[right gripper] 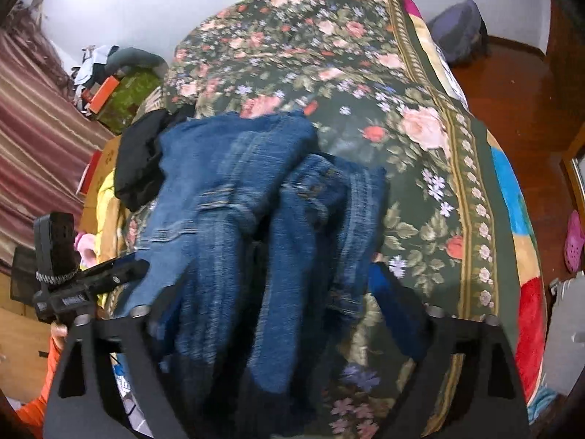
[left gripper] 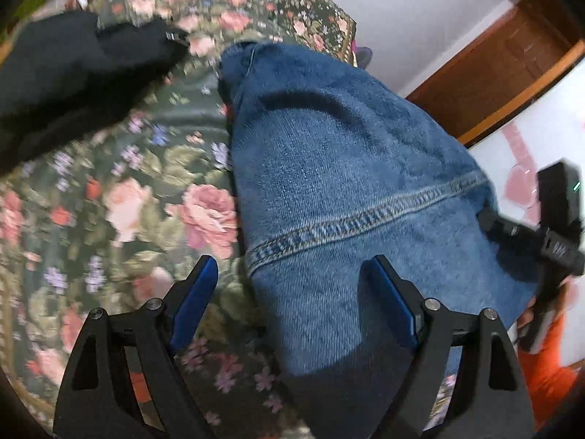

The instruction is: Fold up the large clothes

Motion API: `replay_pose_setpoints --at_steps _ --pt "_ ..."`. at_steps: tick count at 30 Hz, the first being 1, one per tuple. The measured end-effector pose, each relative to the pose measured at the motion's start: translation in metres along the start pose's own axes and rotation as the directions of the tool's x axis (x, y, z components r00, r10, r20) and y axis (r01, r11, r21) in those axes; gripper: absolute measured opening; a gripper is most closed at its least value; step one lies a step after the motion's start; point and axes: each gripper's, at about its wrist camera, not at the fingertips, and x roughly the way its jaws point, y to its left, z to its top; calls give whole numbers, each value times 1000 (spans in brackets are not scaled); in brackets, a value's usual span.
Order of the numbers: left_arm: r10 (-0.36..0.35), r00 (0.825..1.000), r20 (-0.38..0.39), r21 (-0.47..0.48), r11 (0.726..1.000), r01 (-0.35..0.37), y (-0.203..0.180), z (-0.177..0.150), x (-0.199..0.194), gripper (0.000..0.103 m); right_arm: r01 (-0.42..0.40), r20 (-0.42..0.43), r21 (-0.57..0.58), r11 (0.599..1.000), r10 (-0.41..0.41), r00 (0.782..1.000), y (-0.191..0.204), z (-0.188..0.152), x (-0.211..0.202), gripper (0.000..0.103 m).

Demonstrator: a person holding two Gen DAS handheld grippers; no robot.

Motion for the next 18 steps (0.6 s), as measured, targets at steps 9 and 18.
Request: replay_pose_setpoints --at_steps 9,18 --pt "-237 967 -96 -159 962 221 21 22 36 84 -197 -141 120 973 214 967 -25 21 28 97" --pt "-267 952 -152 -178 954 239 8 32 59 92 -221 -194 143 965 246 950 -21 26 33 90"
